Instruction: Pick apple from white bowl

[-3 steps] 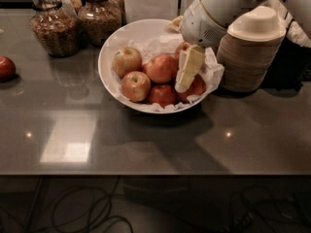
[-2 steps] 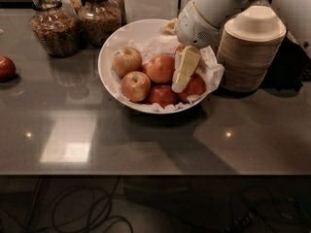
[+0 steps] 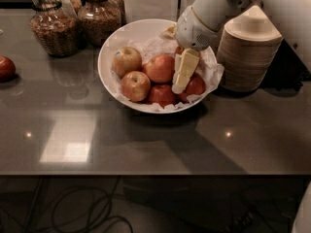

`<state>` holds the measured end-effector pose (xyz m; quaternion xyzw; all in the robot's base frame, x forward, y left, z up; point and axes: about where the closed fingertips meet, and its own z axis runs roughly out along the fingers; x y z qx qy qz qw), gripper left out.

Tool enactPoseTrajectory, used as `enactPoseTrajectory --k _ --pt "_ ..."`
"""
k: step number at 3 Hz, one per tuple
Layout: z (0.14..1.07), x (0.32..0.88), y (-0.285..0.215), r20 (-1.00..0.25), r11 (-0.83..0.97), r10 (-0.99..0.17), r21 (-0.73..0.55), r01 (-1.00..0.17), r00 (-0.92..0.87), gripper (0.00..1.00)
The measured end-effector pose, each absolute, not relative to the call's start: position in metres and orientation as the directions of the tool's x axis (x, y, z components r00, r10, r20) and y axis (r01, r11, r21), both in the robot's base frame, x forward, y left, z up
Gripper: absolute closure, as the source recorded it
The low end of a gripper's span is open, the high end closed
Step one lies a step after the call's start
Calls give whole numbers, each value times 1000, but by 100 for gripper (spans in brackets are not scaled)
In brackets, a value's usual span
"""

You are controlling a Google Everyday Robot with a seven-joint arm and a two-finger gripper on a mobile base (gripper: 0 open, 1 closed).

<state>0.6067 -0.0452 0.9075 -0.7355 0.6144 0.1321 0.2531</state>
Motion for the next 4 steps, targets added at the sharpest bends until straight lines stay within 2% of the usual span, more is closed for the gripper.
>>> enactPoseTrajectory --k 1,3,4 --pt "905 605 -42 -507 -127 -835 -201 -971 214 0" --pt "902 605 -41 -508 -130 -835 -189 -973 211 11" --pt "900 602 -38 -509 -134 -835 -179 -975 209 9"
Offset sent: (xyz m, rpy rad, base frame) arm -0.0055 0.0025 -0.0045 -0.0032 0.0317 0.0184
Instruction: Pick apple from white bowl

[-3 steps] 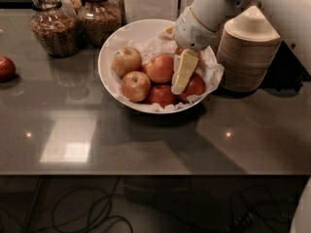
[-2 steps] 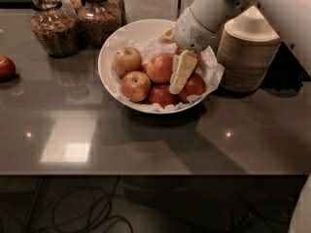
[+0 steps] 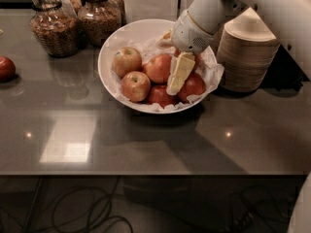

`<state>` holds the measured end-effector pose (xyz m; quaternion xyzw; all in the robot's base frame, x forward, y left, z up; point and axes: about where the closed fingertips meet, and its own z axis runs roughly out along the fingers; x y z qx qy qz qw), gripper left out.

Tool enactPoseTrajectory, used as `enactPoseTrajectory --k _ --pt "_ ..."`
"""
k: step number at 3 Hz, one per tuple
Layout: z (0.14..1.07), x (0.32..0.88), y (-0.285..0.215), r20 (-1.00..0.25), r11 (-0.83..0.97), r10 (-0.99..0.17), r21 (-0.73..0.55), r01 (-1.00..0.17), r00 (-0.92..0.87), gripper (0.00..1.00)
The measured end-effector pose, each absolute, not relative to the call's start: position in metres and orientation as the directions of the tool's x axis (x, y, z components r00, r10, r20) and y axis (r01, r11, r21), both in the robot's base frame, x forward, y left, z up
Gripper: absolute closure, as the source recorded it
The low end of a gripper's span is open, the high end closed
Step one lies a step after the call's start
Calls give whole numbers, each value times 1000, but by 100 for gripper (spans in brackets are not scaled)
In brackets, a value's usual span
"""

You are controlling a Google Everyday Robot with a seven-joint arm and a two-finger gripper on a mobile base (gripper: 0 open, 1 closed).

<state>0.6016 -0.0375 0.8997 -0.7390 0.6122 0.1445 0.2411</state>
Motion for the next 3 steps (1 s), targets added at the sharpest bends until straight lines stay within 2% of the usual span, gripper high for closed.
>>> enactPoseTrajectory --k 1,3 --pt "897 596 -35 -511 -135 -835 -168 -977 203 28" --pt "897 596 -35 -511 -135 -835 -168 -977 203 73"
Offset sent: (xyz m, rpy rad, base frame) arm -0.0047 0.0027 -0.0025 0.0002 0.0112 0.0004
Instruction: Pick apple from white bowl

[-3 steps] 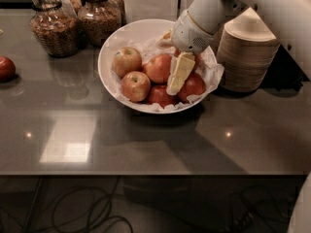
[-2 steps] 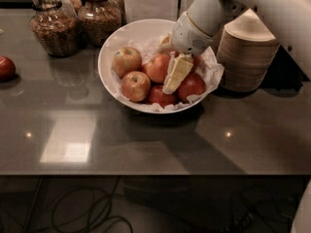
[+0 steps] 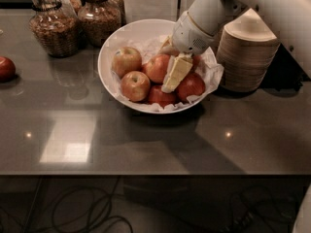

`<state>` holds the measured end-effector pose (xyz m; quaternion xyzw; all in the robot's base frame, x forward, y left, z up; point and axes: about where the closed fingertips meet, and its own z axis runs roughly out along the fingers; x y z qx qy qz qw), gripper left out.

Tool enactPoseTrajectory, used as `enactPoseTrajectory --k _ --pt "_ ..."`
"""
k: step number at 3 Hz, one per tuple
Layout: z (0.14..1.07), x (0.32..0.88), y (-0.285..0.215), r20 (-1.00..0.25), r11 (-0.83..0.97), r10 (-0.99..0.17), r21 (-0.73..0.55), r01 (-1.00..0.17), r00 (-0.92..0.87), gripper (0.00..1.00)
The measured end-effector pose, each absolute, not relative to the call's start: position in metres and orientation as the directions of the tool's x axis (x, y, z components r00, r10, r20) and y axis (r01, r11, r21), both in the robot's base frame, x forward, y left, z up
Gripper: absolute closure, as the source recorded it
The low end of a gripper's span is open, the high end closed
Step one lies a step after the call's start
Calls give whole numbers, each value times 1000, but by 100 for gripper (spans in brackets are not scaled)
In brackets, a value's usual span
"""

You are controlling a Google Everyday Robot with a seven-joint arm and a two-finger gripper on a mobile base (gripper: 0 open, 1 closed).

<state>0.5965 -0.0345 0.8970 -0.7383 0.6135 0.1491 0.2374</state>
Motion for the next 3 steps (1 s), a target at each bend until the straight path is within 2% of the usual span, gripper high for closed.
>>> enactPoseTrajectory --k 1,3 --pt "898 596 -35 -512 -132 -835 -169 -977 202 100" --pt "921 600 -43 -516 -90 -837 -199 -976 182 100"
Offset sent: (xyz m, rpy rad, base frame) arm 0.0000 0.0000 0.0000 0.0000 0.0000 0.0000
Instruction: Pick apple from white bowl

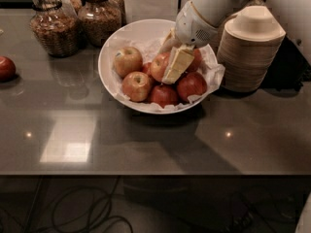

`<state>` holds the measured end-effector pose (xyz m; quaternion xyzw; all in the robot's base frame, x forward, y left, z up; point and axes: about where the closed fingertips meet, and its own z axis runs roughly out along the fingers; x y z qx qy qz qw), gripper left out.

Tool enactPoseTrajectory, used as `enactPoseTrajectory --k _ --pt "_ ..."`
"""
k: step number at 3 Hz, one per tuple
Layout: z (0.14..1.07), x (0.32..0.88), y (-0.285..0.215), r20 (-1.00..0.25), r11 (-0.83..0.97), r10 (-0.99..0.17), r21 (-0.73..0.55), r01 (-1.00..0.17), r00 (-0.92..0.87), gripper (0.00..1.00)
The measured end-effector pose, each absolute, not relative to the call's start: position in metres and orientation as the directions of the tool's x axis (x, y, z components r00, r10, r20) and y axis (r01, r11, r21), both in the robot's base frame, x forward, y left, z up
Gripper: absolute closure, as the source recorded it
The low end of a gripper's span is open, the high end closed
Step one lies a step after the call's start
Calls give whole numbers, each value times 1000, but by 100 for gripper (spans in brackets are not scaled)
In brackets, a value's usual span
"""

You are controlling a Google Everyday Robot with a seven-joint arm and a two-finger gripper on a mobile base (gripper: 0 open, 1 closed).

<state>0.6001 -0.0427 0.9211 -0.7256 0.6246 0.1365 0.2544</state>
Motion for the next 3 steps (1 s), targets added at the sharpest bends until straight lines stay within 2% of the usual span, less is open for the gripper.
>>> enactPoseTrajectory --k 2,3 --pt "933 600 -42 -514 -85 -834 -238 -968 200 100" --pt "972 596 -41 -502 -100 -824 -326 -940 262 100"
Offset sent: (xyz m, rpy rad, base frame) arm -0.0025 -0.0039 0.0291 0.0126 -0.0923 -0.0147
